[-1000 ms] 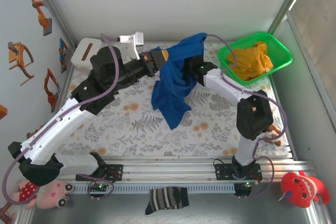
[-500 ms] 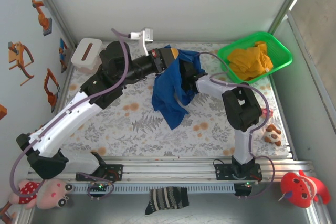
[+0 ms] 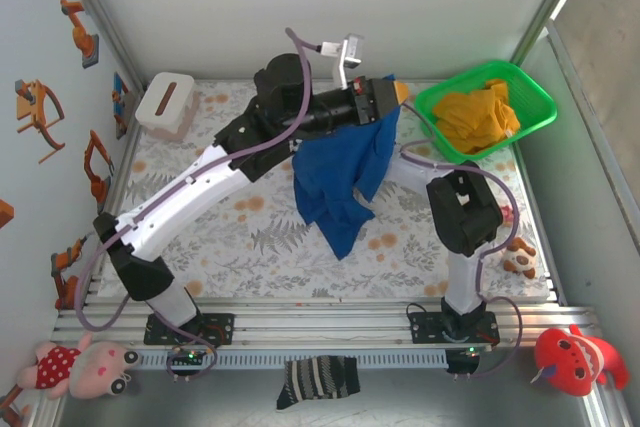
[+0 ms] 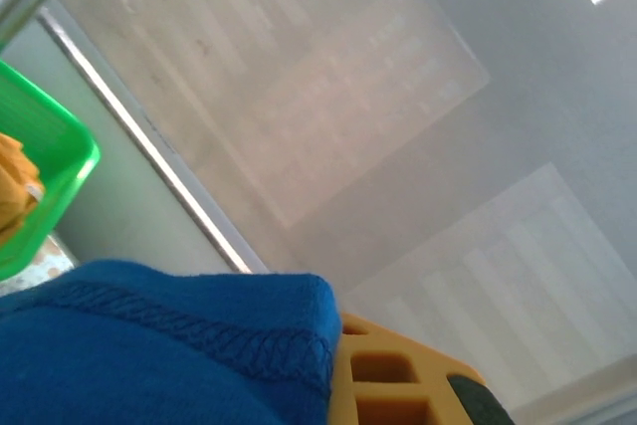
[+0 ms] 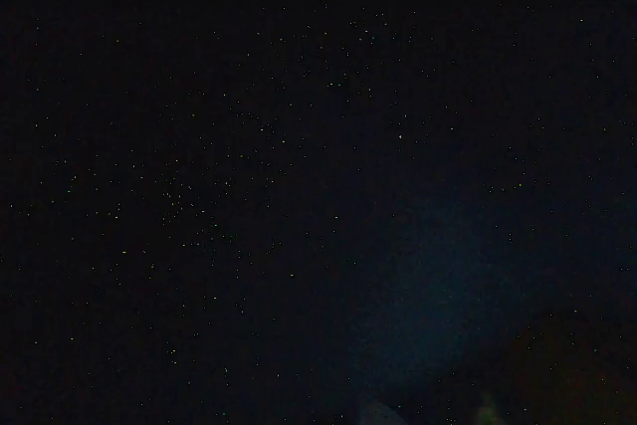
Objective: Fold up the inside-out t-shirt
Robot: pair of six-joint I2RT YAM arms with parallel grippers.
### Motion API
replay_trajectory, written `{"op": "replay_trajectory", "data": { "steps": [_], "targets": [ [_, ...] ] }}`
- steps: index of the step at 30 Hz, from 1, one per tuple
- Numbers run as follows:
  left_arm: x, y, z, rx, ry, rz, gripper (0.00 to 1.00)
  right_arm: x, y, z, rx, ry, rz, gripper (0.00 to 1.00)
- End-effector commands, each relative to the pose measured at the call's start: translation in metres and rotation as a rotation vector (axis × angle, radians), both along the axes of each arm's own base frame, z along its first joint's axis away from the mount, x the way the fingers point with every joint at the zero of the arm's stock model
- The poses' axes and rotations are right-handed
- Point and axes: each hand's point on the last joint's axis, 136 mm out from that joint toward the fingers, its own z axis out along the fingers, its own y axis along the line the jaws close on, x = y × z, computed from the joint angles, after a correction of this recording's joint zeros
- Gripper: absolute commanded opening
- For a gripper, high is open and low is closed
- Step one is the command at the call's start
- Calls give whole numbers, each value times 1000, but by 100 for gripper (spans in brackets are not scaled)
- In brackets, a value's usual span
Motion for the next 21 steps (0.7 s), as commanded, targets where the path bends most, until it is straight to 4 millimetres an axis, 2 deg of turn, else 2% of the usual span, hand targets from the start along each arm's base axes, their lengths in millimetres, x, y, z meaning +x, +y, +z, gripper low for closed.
{"op": "replay_trajectory", "data": {
  "steps": [1, 5, 12, 14, 17, 19, 21],
  "targets": [
    [-40, 5, 62, -128, -89, -113, 0, 14, -2, -12, -53, 47, -68, 99],
    [-51, 2, 74, -124, -117, -139, 0, 12, -18, -39, -146, 137, -140, 99],
    [-39, 3, 51, -93, -98, -87, 0, -22, -46, -94, -301, 380, -227, 99],
    [-34, 4, 46, -92, -85, -77, 0, -30, -48, -108, -304, 435, -248, 99],
    [-30, 6, 42, -87, -78, -61, 0, -33, -41, -124, -265, 487, -247, 97],
    [-28, 10, 40, -85, -76, -50, 0, -32, -36, -132, -226, 500, -245, 84],
    [-25, 15, 38, -83, -74, -31, 0, -31, -32, -136, -176, 493, -249, 59]
  ]
}}
